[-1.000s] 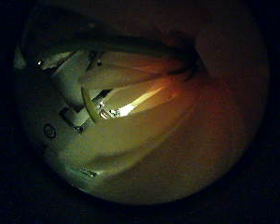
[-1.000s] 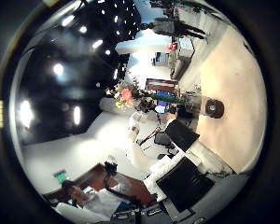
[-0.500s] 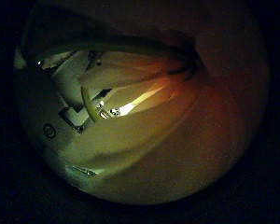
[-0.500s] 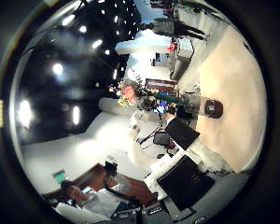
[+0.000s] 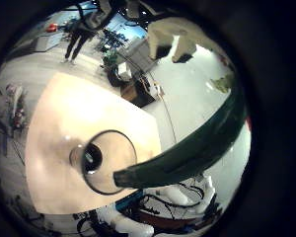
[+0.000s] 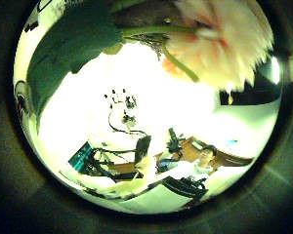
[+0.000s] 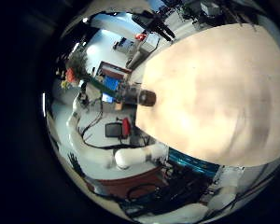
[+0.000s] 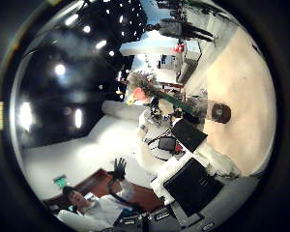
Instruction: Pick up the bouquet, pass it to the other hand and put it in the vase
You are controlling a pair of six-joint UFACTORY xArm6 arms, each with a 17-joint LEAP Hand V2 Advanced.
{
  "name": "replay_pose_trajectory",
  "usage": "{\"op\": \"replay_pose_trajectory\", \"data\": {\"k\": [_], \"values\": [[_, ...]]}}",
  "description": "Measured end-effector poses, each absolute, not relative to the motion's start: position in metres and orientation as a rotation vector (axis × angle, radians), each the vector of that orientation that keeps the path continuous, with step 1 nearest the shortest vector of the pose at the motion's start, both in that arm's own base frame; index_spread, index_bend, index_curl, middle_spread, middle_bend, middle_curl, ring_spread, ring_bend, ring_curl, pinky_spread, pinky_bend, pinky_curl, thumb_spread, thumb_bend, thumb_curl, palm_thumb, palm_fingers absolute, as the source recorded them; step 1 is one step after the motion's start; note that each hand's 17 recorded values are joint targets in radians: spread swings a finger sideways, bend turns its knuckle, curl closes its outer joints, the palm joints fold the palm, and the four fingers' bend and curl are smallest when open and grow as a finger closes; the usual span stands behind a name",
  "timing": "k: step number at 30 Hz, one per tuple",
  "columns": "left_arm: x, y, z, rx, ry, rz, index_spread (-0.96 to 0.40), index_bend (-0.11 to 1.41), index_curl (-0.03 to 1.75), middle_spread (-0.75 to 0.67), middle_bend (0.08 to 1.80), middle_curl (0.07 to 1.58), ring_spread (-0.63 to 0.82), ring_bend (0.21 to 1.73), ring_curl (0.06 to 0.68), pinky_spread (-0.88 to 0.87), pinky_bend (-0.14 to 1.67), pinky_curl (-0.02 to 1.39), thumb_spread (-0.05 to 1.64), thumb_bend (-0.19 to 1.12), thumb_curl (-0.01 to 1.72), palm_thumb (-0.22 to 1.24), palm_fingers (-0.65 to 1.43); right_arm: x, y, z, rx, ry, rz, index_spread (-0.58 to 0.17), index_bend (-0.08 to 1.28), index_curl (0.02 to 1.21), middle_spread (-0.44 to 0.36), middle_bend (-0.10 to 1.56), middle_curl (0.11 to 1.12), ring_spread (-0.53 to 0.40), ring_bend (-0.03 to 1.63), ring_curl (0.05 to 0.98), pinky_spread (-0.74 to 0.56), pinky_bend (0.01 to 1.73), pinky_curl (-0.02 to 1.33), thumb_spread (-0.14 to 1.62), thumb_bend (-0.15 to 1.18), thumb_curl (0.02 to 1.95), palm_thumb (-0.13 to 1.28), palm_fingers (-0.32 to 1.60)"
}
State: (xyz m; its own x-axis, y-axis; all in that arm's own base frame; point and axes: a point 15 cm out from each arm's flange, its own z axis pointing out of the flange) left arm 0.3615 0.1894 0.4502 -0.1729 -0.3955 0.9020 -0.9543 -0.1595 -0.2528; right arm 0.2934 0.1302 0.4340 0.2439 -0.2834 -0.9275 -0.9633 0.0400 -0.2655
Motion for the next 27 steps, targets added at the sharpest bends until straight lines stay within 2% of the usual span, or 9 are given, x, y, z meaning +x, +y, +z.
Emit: {"op": "replay_pose_trajectory", "data": {"k": [7, 14, 27], "values": [[0.328, 0.229, 0.413, 1.640, -1.499, 1.212, 0.03, 0.04, 0.45, 0.61, 0.16, 0.33, 0.70, 0.55, 0.169, 0.79, 0.29, 0.33, 0.81, -0.04, 0.38, 0.17, -0.30, 0.292, 0.130, 0.437, -1.467, 1.238, 0.800, -0.382, 0.18, 0.29, 0.051, 0.19, 0.34, 0.203, 0.52, 0.204, 0.49, 0.63, 0.24, 0.99, -0.02, 0.52, 0.74, 0.23], [0.288, 0.244, 0.418, 1.602, -1.450, 1.252, 0.04, 0.07, 0.28, 0.62, 0.15, 0.27, 0.72, 0.49, 0.156, 0.83, 0.25, 0.29, 0.80, -0.04, 0.36, 0.17, -0.25, 0.292, 0.131, 0.437, -1.467, 1.236, 0.800, -0.385, 0.18, 0.31, 0.043, 0.19, 0.34, 0.205, 0.52, 0.202, 0.50, 0.62, 0.23, 0.99, -0.02, 0.53, 0.73, 0.24], [0.239, 0.213, 0.459, 1.628, -1.504, 1.257, 0.03, 0.11, 0.15, 0.61, 0.16, 0.19, 0.73, 0.44, 0.155, 0.83, 0.23, 0.26, 0.82, -0.04, 0.34, 0.18, -0.19, 0.288, 0.136, 0.439, -1.495, 1.191, 0.793, -0.387, 0.17, 0.31, 0.037, 0.20, 0.33, 0.196, 0.51, 0.197, 0.50, 0.61, 0.22, 0.99, -0.03, 0.53, 0.72, 0.27]]}}
